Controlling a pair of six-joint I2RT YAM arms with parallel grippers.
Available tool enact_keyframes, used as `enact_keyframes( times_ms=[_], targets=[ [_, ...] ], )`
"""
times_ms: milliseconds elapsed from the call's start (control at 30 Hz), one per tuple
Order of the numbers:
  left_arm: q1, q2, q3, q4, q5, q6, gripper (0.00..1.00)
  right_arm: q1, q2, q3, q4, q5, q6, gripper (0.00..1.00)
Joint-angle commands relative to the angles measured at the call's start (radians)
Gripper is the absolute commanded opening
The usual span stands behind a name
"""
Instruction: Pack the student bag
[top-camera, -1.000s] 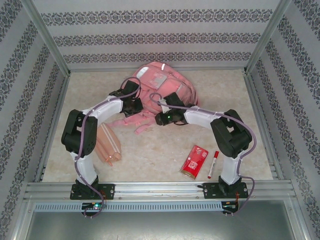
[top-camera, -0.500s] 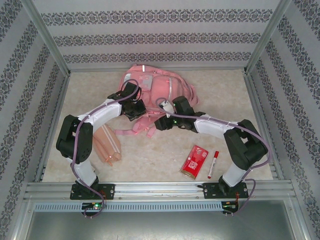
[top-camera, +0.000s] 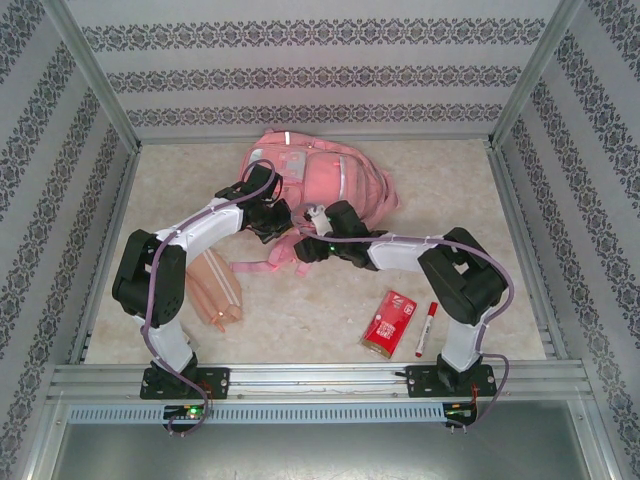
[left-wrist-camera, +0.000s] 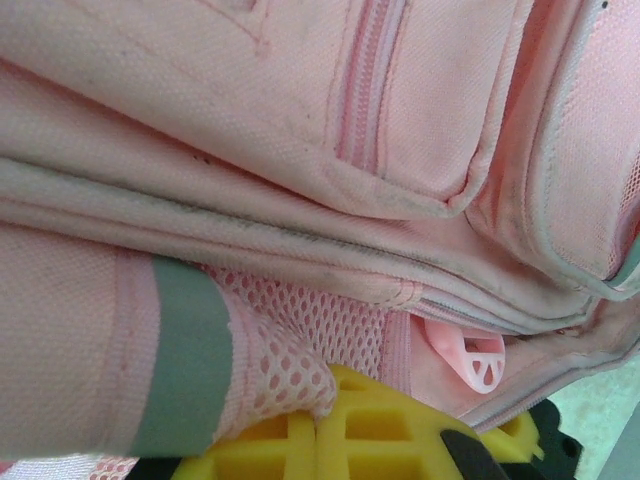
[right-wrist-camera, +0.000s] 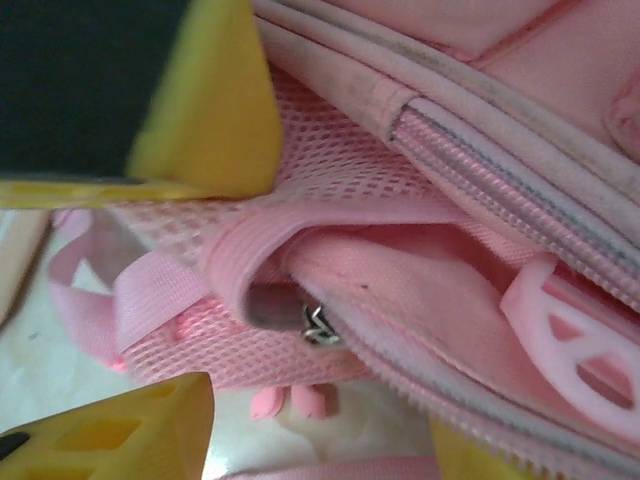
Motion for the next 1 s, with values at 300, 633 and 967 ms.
enact_keyframes(
  times_ms=[300,633,967],
  targets=[
    [-0.014,-0.051,-0.005,0.036,0.031,0.013,0.00,0.054,-0.043,-0.017,-0.022,0.340,0.112,0.05],
    [0.016,-0.053,0.012,-0.008,-0.056,0.125,0.00,-0.022,-0.175,-0.125,-0.097,0.090,0.071,0.00],
    [0.125,-0.051,0.004,-0.017,-0.083,0.298,0.00,-0.245,-0.305,-0.235,-0.190,0.077,0.081,0.00]
  ],
)
